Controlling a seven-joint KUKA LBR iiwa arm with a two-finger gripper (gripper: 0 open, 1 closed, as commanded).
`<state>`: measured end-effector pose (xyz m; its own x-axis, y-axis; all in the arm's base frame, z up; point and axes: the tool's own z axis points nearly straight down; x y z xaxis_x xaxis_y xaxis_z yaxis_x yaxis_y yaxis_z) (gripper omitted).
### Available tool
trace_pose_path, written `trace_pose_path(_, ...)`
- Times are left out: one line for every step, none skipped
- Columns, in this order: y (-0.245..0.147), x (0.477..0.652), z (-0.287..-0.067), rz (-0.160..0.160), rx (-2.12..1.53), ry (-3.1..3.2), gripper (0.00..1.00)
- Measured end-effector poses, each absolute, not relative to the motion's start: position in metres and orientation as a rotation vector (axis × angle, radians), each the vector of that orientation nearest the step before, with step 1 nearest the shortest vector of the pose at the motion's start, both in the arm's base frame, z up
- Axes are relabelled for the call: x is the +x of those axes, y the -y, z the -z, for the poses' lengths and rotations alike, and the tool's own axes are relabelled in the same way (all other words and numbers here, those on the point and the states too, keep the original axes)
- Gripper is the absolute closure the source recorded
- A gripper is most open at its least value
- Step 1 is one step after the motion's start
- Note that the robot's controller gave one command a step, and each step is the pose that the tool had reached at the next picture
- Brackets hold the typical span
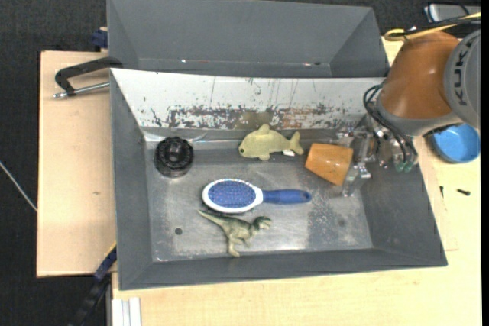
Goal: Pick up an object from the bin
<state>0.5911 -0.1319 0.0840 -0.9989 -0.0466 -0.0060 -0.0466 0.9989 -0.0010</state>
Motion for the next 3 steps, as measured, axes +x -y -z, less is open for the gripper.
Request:
trace_pose_path(0.152,0.567,-0.072,0.002,-0.74,-3.049,0.0)
trace_pose_path(0.064,0.576,-0.084,-0.006,-0.682,-3.063,0.0)
trace_pose_path(0.064,0.555,-0.104,-0.002,-0.657,-3.071,0.0)
